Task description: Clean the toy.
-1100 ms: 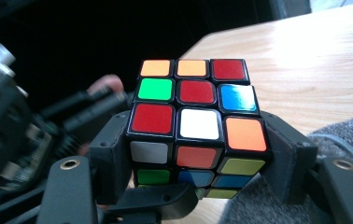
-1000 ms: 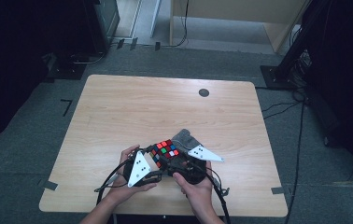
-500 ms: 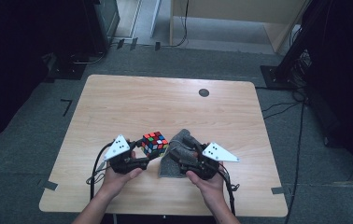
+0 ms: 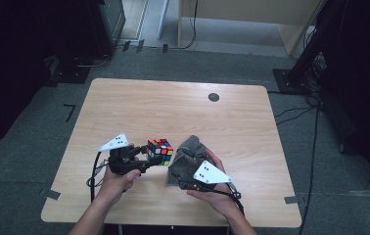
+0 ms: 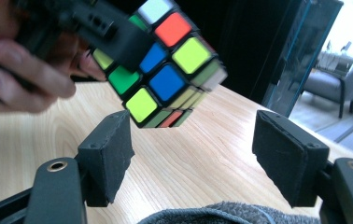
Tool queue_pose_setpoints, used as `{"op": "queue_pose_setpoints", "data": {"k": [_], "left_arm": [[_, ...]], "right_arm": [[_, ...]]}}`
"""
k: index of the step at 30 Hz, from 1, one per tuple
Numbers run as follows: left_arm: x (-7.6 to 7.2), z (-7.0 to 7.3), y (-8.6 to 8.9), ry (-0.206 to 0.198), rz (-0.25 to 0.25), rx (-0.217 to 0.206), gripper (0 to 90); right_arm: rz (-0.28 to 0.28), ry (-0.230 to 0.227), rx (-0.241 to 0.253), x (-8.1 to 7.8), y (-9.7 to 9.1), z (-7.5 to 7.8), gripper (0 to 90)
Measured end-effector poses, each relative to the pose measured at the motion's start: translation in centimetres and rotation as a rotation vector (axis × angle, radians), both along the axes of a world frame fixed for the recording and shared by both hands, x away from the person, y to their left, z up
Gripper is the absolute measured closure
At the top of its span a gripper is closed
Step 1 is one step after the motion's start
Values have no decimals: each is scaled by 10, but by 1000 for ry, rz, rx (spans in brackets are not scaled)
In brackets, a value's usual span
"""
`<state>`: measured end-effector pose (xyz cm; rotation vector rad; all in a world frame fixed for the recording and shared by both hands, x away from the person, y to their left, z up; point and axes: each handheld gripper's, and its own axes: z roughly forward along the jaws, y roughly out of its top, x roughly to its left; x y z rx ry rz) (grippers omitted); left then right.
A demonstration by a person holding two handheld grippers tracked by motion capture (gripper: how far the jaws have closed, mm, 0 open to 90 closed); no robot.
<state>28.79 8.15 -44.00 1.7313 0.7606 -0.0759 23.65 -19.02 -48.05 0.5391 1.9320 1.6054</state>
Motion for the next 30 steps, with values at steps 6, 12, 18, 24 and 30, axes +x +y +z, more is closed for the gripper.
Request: {"op": "queue_pose_setpoints", "data": {"k": [6, 12, 18, 24, 30], "left_arm": [[4, 3, -5, 101, -81, 14, 343], [7, 3, -12, 224, -194, 25, 342], [9, 1, -11, 256, -226, 4, 310], [9, 9, 8, 122, -137, -95, 203], [0, 5, 14, -141, -121, 36, 163]], "right_arm": [[34, -121, -75, -3, 5, -4, 259], [57, -297, -212, -10, 17, -5, 278], [58, -278, -206, -16, 17, -2, 350], [51, -155, -131, -10, 2, 0, 350], [59, -12, -57, 0, -21, 5, 350]]}}
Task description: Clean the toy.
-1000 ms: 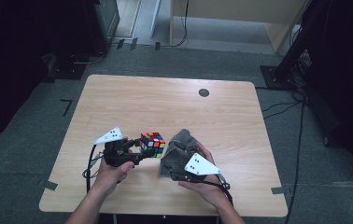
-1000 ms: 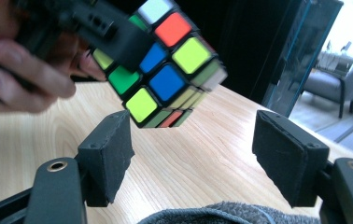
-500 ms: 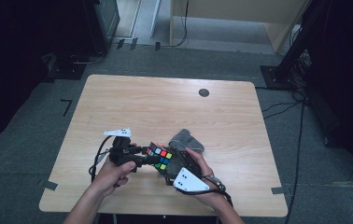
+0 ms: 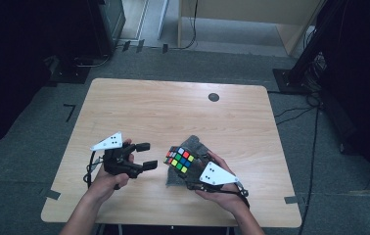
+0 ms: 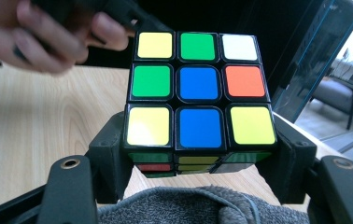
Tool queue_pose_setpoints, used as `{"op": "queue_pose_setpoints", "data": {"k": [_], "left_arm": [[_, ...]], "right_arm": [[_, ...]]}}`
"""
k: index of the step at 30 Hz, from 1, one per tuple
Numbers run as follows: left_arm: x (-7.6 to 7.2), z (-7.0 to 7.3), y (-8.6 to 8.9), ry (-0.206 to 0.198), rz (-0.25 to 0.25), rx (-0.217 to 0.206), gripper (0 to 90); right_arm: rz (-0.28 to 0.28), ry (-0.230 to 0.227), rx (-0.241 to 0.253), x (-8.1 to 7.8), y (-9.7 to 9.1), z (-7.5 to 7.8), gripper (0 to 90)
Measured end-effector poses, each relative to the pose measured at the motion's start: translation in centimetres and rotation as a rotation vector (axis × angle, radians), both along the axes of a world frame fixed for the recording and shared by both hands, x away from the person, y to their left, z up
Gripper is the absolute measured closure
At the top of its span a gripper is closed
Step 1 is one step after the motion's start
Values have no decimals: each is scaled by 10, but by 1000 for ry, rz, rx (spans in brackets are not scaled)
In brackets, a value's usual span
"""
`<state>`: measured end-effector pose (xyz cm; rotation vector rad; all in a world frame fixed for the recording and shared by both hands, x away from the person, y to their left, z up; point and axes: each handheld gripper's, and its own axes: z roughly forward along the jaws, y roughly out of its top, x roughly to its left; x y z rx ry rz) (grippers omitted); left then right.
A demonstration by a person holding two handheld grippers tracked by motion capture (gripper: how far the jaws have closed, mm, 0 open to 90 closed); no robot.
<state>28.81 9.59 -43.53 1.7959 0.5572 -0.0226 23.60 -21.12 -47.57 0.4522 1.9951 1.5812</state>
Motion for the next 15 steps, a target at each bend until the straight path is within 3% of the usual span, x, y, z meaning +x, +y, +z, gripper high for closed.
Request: {"op": "queue_pose_setpoints", "data": {"k": [2, 3, 7, 9, 12, 13, 15], "left_arm": [[-3, -4, -3, -51, 24, 51, 163], [-3, -4, -4, -57, 27, 57, 167], [-7, -2, -9, -61, 31, 22, 170], [-10, -1, -9, -101, 28, 18, 170], [-19, -1, -10, -226, 41, 89, 170], [-21, -3, -13, -266, 53, 135, 170], [-24, -9, -19, -298, 56, 189, 171]], "right_arm": [[-2, 22, 22, 2, -4, 4, 350], [-1, 47, 31, 2, -6, 6, 350], [19, 134, 61, 3, -10, 10, 349], [42, 184, 80, 4, -11, 11, 350], [41, 210, 79, 4, -10, 13, 349], [38, 216, 82, 4, -10, 14, 349], [30, 238, 101, 4, -9, 15, 349]]}}
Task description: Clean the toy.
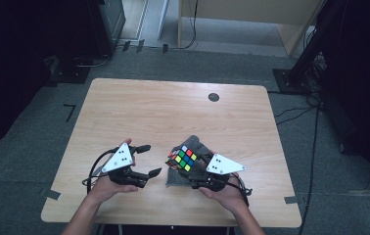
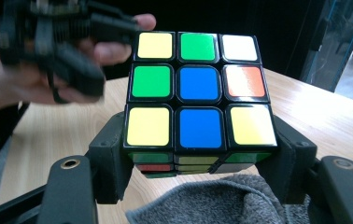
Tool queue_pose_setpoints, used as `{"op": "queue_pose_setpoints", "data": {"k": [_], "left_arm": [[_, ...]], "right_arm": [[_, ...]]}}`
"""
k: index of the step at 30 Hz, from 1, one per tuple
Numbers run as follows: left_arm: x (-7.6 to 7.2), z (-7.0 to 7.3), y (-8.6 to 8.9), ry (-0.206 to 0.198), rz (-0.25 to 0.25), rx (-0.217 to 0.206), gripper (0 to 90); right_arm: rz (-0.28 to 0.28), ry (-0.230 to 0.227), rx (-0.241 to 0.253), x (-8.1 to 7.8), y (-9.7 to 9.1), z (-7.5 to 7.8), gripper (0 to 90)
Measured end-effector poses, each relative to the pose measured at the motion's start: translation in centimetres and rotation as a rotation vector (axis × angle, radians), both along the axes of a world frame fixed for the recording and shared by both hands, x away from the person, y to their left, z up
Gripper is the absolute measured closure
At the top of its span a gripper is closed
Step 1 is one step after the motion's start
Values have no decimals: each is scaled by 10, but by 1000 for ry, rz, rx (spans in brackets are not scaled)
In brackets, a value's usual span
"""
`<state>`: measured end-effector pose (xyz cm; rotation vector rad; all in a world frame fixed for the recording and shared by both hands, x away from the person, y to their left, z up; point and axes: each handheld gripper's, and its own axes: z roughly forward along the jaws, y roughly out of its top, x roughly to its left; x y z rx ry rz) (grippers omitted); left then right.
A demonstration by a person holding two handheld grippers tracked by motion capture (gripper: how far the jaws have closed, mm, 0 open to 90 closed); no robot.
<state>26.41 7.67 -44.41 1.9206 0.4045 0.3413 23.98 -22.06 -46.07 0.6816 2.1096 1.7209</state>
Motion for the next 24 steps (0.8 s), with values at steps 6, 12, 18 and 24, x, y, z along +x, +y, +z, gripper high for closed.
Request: {"op": "queue_pose_setpoints", "data": {"k": [6, 12, 18, 24], "left_arm": [[-9, -13, -21, -110, 42, 111, 162], [-15, -16, -29, -183, 73, 103, 151], [-21, -21, -39, -254, 81, 130, 147], [-26, -21, -43, -311, 120, 105, 182]], "right_arm": [[-54, 73, 57, 0, 4, 6, 349], [-90, 170, 117, 0, 10, 10, 349], [-139, 278, 179, 0, 16, 12, 349], [-147, 369, 218, -4, 27, 12, 349]]}}
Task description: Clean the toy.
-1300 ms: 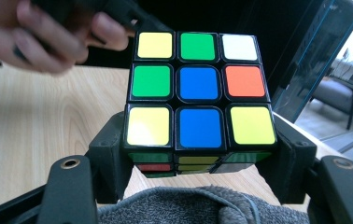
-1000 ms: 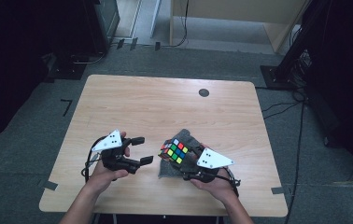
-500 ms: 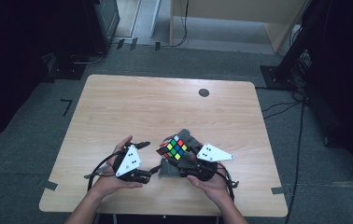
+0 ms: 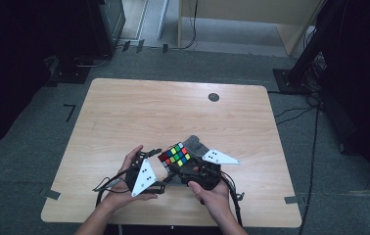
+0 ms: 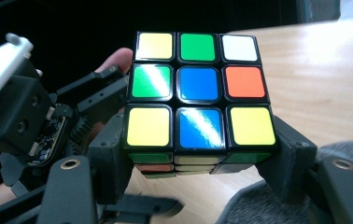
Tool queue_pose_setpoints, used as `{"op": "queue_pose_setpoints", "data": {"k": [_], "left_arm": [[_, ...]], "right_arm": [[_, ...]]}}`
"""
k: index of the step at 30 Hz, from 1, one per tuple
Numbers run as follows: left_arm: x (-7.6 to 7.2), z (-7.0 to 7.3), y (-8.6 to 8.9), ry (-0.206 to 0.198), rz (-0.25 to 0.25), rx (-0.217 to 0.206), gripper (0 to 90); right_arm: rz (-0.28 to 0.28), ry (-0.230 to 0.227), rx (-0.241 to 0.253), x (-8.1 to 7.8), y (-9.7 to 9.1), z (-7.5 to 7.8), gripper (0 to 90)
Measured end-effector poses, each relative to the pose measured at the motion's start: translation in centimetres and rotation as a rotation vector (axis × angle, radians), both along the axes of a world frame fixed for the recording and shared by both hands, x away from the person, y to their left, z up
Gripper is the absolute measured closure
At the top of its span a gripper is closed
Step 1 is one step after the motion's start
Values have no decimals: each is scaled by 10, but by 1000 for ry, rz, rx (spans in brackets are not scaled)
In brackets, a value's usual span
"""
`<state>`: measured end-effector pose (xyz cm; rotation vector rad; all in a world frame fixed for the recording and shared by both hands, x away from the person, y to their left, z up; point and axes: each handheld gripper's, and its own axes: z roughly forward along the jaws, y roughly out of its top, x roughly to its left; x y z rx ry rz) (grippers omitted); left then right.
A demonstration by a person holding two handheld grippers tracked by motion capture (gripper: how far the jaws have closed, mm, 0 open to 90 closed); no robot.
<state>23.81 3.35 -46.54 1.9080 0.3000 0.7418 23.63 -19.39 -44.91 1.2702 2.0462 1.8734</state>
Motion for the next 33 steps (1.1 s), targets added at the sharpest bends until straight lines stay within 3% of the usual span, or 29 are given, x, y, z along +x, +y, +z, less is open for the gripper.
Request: {"op": "queue_pose_setpoints", "data": {"k": [3, 4, 7, 9, 12, 15, 16, 18, 20, 22, 24, 26, 27, 28, 30, 31, 33], "left_arm": [[-3, -3, 2, -44, 3, -8, 318], [-3, -4, 2, -37, 4, -8, 334], [3, -6, 8, 0, 30, -34, 344], [9, -5, 17, 44, 58, -65, 344], [19, -2, 33, 103, 102, -109, 345], [27, 1, 46, 174, 105, -155, 346], [28, 2, 47, 178, 107, -156, 346], [30, 4, 49, 202, 97, -166, 347], [29, 5, 49, 217, 85, -179, 347], [28, 6, 48, 230, 71, -177, 346], [29, 6, 47, 241, 66, -179, 346], [29, 7, 48, 262, 58, -188, 346], [30, 7, 49, 269, 53, -187, 346], [30, 7, 49, 279, 43, -184, 346], [30, 7, 49, 291, 29, -183, 346], [31, 7, 49, 302, 15, -181, 346], [30, 7, 48, 299, 13, -172, 346]], "right_arm": [[9, 34, 11, 1, 4, -3, 346], [10, 53, 17, 2, 3, -4, 340], [28, 84, 47, 6, -5, -2, 189], [34, 56, 46, 8, -14, 0, 151], [-42, 10, -2, 11, -31, 3, 153], [-133, -35, -266, 18, -37, -7, 152], [-148, -15, -368, 22, -36, -16, 141], [-128, 23, -441, 28, -34, -30, 124], [-131, 32, -536, 30, -27, -43, 129], [-106, 8, -637, 30, -15, -53, 127], [-85, -5, -690, 30, -8, -59, 135], [-64, 21, -730, 31, -2, -67, 165], [-57, 39, -706, 31, -3, -67, 223], [-51, 47, -692, 32, -4, -67, 308], [-86, 36, -702, 32, -8, -64, 647], [-97, 38, -707, 32, -10, -63, 704], [-96, 56, -617, 31, -19, -57, 761]]}}
